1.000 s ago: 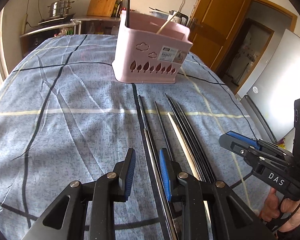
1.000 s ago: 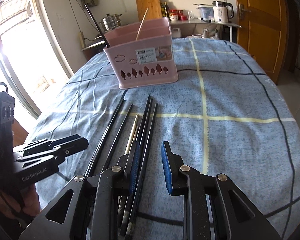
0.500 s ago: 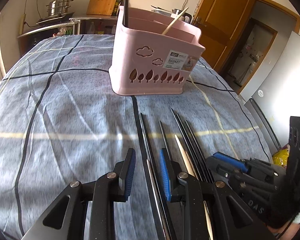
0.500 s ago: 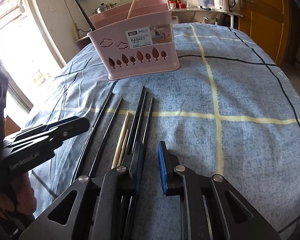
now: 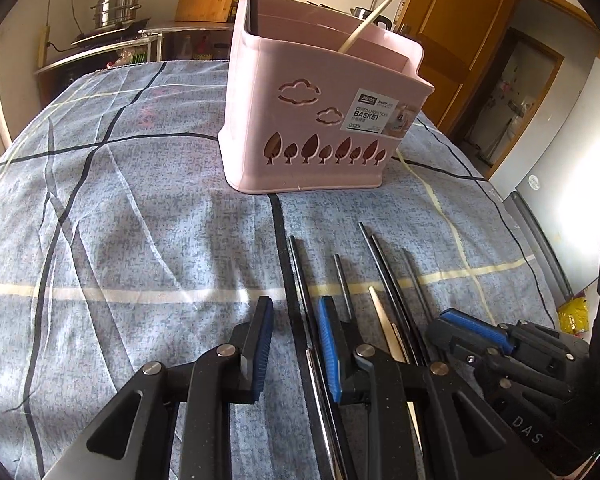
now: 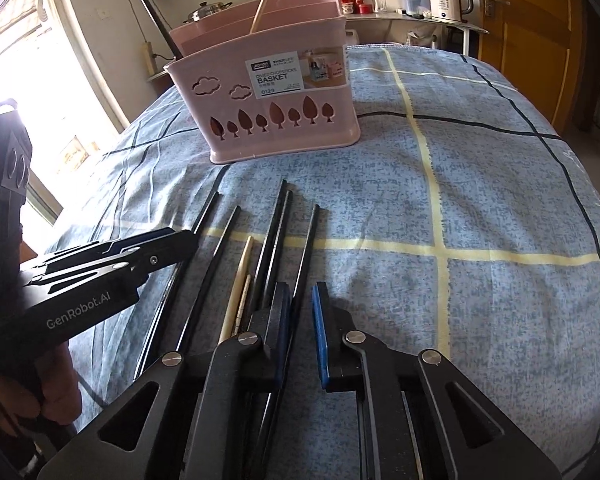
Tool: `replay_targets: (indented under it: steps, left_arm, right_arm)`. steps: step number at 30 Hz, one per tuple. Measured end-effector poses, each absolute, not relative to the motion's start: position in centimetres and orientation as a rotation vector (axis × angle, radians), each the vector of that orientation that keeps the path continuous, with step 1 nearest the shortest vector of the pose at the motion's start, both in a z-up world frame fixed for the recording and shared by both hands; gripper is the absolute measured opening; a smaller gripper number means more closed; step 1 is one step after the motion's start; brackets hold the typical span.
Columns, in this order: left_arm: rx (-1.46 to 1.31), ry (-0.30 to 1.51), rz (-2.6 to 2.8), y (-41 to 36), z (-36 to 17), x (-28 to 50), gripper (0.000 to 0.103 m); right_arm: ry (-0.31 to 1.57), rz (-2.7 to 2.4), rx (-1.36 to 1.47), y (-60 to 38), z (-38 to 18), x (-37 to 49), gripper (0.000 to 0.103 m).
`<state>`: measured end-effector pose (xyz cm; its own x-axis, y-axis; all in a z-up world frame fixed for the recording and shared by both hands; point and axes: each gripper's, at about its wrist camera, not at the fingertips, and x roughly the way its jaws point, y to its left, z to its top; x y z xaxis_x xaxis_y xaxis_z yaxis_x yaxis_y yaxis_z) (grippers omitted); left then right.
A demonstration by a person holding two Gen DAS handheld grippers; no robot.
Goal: Organize utensils
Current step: 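Move the left tool back and close on another black chopstick, then lift the black chopstick with the left tool over the pink basket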
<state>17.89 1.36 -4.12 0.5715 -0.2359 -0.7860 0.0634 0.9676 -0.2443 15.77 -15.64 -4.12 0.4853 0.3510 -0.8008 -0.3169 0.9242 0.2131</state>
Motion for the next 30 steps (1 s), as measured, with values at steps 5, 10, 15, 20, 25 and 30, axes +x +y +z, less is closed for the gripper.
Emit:
replay_targets:
  steps: [5, 10, 15, 20, 25, 30]
  left_arm:
    - [-0.173, 0.956, -0.16, 1.1, -4.1, 18.2, 0.018]
    - [-0.097, 0.974, -0.179, -0.3, -3.9, 19.2, 0.018]
    - [-0.066, 0.975, -0.176, -0.8, -4.0, 19.7, 0.007]
    - [-0.067, 0.974, -0.173, -0.8, -4.0, 19.8, 0.007]
    - [-0.098, 0.962, -0.206, -0.5, -3.0, 19.5, 0.005]
    - [-0.113, 0.911, -0.229, -0.2, -0.5, 18.9, 0.005]
  right_arm:
    - [0.988, 0.389, 0.046, -16.2, -4.1, 15.8, 0.012]
    - [1.005, 0.38, 0.022, -15.7, -4.1, 16.3, 0.012]
    - [1.02, 0.371, 0.027, -15.4, -4.1, 17.2, 0.011]
    - [1.021, 0.362, 0.011, -15.1, -4.1, 17.8, 0.007]
    - [1.027, 0.371, 0.046, -15.7, -3.6, 17.9, 0.006]
    - [0.99, 0.378, 0.065, -16.4, -1.9, 17.6, 0.006]
